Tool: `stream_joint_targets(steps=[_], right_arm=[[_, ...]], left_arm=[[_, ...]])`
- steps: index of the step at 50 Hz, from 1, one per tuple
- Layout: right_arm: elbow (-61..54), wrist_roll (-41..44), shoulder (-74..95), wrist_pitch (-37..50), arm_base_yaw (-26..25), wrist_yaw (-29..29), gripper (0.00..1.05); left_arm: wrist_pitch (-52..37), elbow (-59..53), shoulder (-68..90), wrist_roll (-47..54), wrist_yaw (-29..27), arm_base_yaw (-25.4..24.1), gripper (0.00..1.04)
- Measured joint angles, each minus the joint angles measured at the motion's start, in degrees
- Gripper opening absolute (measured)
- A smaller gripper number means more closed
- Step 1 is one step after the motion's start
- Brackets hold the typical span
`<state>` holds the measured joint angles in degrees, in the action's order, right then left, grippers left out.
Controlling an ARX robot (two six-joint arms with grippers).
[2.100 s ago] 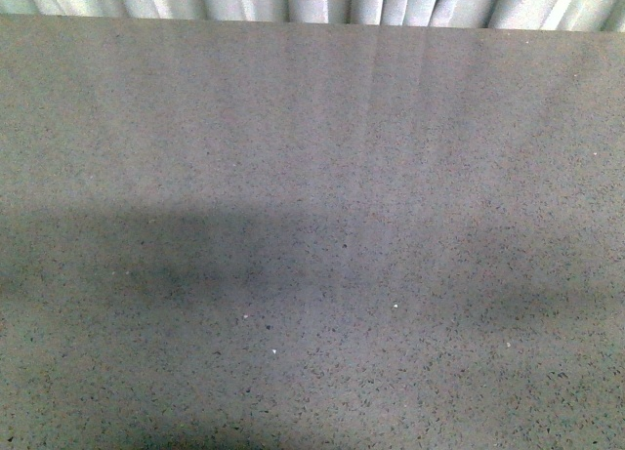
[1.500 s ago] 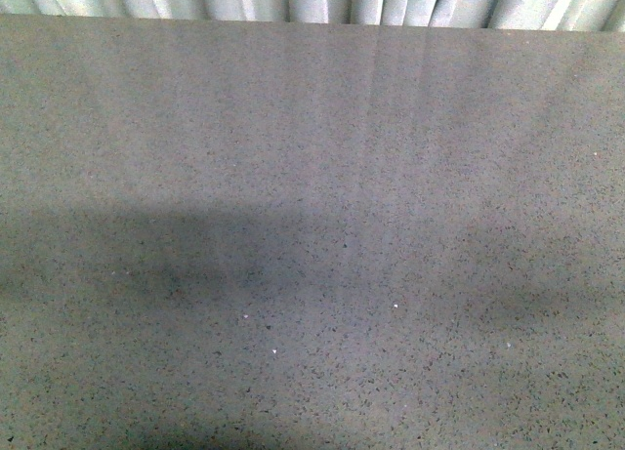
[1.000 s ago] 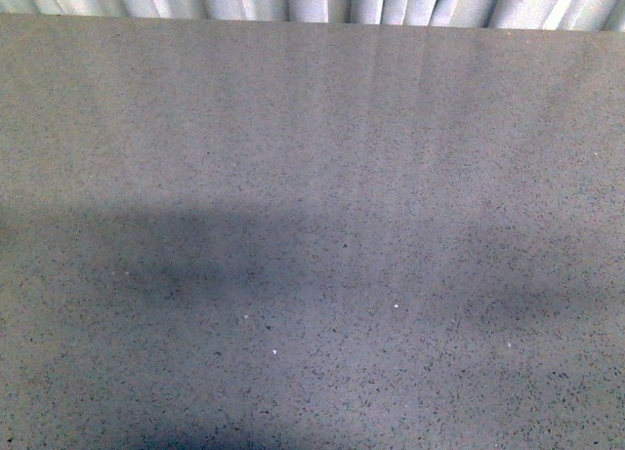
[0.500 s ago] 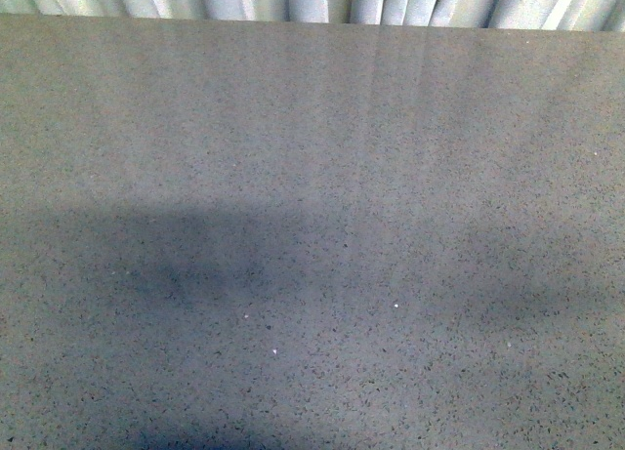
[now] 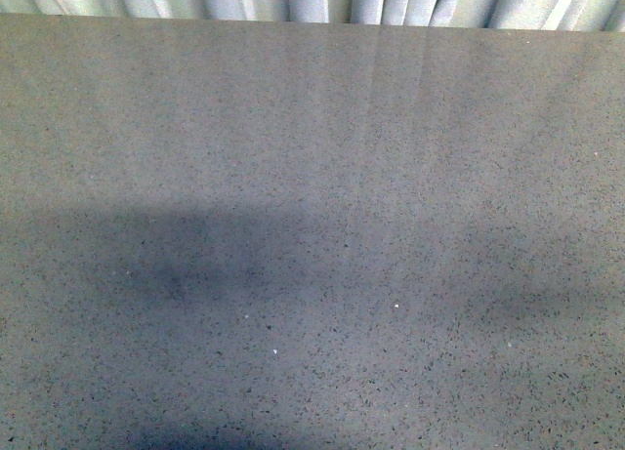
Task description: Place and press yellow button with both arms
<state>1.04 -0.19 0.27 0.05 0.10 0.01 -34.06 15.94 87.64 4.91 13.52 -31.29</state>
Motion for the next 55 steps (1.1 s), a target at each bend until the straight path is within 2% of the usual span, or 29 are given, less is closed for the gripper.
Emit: stream_joint_targets(steps=[39, 44, 55], right_arm=[[0.00, 0.00, 0.00, 0.00, 0.00, 0.00, 0.96], [0.00, 0.00, 0.00, 0.00, 0.00, 0.00, 0.96], [0.00, 0.00, 0.00, 0.00, 0.00, 0.00, 0.96]], left_arm=[[-2.01, 0.00, 3.56, 0.00, -0.90, 1.51, 0.94], [-2.29, 0.00, 3.65, 0.00, -0.87, 1.57, 0.84], [-2.67, 0.00, 4.04, 0.00, -0.87, 1.57, 0.41]])
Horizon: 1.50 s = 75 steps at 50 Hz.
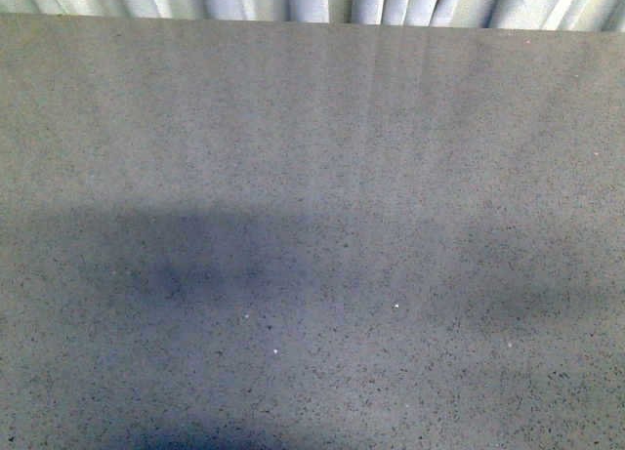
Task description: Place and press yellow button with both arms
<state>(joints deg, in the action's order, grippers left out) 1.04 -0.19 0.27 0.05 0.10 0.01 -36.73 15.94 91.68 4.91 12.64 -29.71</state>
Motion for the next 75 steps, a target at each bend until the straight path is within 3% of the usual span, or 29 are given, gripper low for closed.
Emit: stream_joint_targets(steps=[4, 14, 25, 31, 42, 52, 60, 66, 75], right_arm=[[0.00, 0.00, 0.00, 0.00, 0.00, 0.00, 0.96], [0.00, 0.00, 0.00, 0.00, 0.00, 0.00, 0.96], [0.00, 0.00, 0.00, 0.00, 0.00, -0.02, 0.96], [0.00, 0.00, 0.00, 0.00, 0.00, 0.00, 0.96], [0.00, 0.00, 0.00, 0.00, 0.00, -0.02, 0.96], [0.00, 0.00, 0.00, 0.00, 0.00, 0.00, 0.96], [0.00, 0.00, 0.00, 0.00, 0.00, -0.02, 0.96], [0.00, 0.00, 0.00, 0.00, 0.00, 0.00, 0.96], [0.00, 0.00, 0.00, 0.00, 0.00, 0.00, 0.96]], left_arm=[[-0.02, 0.00, 0.04, 0.00, 0.04, 0.02, 0.36], [0.63, 0.00, -0.50, 0.02, 0.44, 0.09, 0.35], [9.46, 5.75, -10.29, -0.61, 1.77, -1.11, 0.35], [12.79, 9.84, -15.34, -2.54, 1.53, 1.55, 0.35], [14.29, 11.37, -19.52, -8.50, -3.56, 17.49, 0.35], [8.68, 10.99, -12.63, -13.77, -13.03, 38.05, 0.35], [4.57, 11.54, -1.92, -18.82, -16.52, 52.76, 0.35], [2.71, 12.96, 4.37, -20.63, -17.81, 57.94, 0.35], [1.62, 13.73, 8.92, -20.74, -19.15, 59.76, 0.35]])
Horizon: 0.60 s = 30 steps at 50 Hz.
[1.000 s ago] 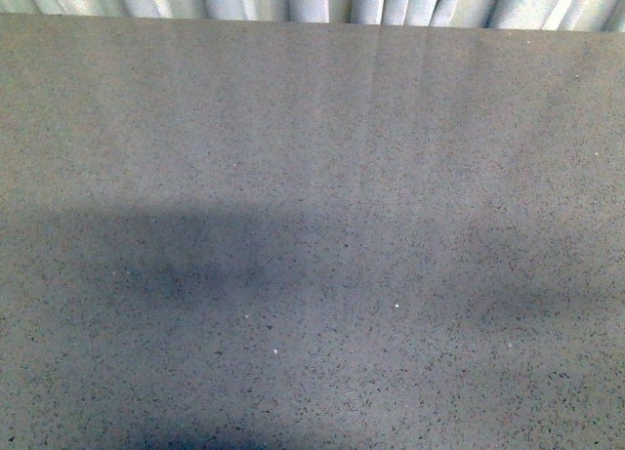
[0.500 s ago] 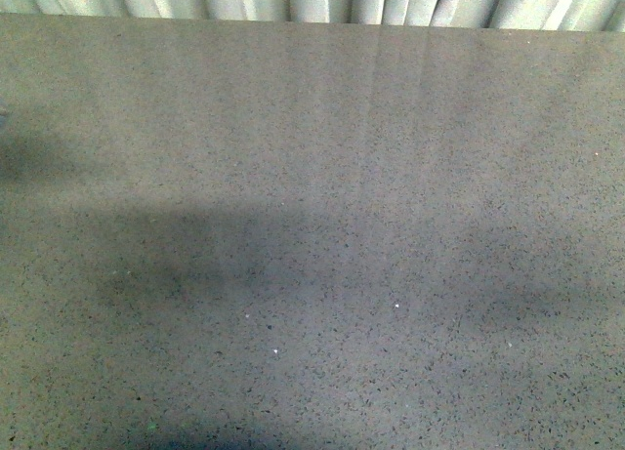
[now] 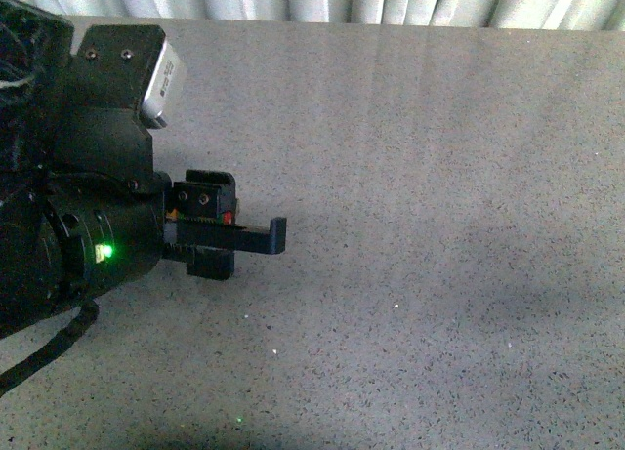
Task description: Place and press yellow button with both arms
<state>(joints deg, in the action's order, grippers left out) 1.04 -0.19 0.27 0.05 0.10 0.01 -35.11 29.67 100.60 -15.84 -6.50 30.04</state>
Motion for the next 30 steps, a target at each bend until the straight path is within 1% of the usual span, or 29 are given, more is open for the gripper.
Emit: stream_joint_targets(steps=[18, 24, 27, 30], right_arm=[[0.00, 0.00, 0.00, 0.00, 0.00, 0.00, 0.96], [0.00, 0.00, 0.00, 0.00, 0.00, 0.00, 0.96], [0.00, 0.00, 0.00, 0.00, 0.00, -0.02, 0.96], [0.00, 0.00, 0.00, 0.00, 0.00, 0.00, 0.96]], left_arm=[[-1.42, -0.02, 2.56, -0.57, -0.81, 1.01, 0.35], [-1.60, -0.02, 2.56, -0.98, -0.76, 1.01, 0.59], [-1.64, -0.04, 2.54, -1.01, -0.72, 1.01, 0.67], [-1.66, -0.24, 2.54, -1.01, -0.63, 0.98, 0.77]])
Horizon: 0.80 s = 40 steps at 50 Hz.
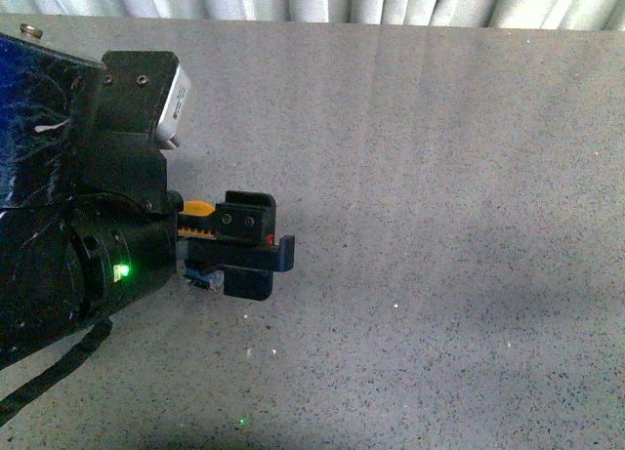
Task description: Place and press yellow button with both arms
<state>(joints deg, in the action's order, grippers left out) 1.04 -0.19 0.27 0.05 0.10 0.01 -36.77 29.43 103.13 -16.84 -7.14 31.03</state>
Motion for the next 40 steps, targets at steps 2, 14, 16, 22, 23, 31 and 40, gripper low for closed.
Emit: stream_joint_targets(steps=[2, 14, 16, 22, 23, 31, 40], right_arm=[[0.00, 0.00, 0.00, 0.00, 0.00, 0.00, 0.96], [0.00, 0.00, 0.00, 0.00, 0.00, 0.00, 0.96], [0.00, 0.00, 0.00, 0.00, 0.00, -0.02, 0.96], [0.00, 0.00, 0.00, 0.00, 0.00, 0.00, 0.96], [0.00, 0.00, 0.00, 0.00, 0.00, 0.00, 0.96], [0.00, 0.00, 0.00, 0.00, 0.00, 0.00, 0.96], [0.00, 0.00, 0.00, 0.00, 0.00, -0.07, 0.96]], left_arm=[[0.00, -0.26, -0.11, 0.00, 0.00, -0.02, 0.84], [3.34, -0.96, -8.90, 1.20, 1.70, -3.89, 0.96], [4.96, -0.96, -11.72, 1.97, 2.64, -5.86, 0.96], [8.85, -0.90, -17.86, 3.61, 4.66, -11.23, 0.96], [9.46, -0.90, -18.93, 3.80, 5.18, -12.28, 0.96], [13.25, -0.59, -25.92, 4.76, 9.38, -18.64, 0.96], [-8.11, -8.41, -33.83, 13.00, 3.69, -26.01, 0.71]])
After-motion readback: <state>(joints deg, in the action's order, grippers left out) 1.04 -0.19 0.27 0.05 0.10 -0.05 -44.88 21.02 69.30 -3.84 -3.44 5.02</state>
